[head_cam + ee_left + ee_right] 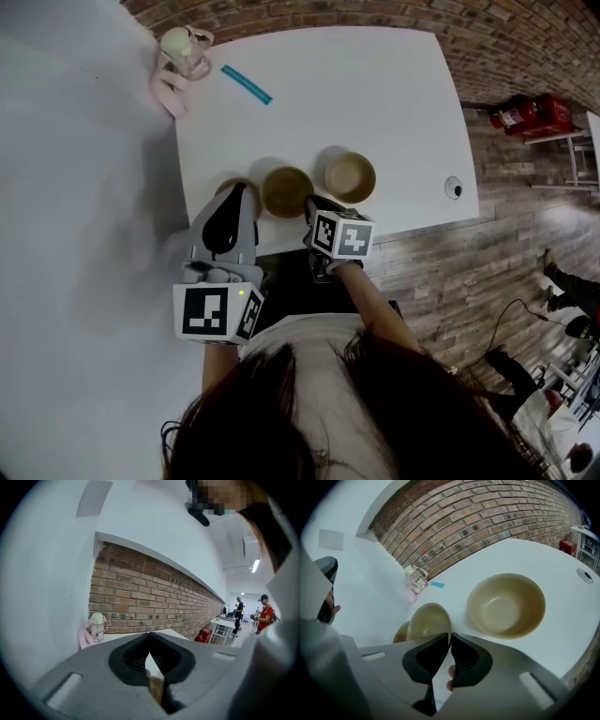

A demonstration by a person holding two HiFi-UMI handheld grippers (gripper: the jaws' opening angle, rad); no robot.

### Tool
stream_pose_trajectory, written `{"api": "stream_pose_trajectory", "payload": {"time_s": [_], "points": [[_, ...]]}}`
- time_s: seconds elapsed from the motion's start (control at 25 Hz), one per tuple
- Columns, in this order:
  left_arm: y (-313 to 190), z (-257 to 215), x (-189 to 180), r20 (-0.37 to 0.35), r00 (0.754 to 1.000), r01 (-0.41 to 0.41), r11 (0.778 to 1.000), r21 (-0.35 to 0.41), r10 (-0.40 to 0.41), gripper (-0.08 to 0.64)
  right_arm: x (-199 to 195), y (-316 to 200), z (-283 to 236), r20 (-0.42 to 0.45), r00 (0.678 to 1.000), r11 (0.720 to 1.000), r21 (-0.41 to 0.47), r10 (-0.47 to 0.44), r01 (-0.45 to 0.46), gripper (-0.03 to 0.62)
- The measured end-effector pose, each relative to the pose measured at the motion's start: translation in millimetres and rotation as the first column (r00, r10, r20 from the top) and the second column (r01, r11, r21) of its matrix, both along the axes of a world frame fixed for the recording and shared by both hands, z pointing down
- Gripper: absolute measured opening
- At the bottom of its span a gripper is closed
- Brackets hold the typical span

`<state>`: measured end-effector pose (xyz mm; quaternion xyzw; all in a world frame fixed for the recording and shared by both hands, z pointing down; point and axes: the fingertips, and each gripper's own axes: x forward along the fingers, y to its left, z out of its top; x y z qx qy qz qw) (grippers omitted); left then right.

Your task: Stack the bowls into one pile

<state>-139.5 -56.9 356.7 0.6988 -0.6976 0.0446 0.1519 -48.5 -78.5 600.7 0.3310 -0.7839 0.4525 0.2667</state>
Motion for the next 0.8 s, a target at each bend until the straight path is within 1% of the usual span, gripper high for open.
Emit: {"api": "stream_pose_trajectory", "payload": {"time_s": [0.16, 0.8], "points": [[0, -1, 2, 0.001, 1.000, -0.002, 1.000, 0.000, 0.002, 0.000, 3, 0, 0, 0.004, 1.000, 1.000, -0.011, 0.011, -0.011, -0.003], [4, -9, 14, 0.011, 0.999, -0.032, 0.999, 0.027, 0.032, 0.000, 11, 3, -10, 0.056, 0.997, 0.999, -0.028, 0.044, -0.043, 0.009]]}}
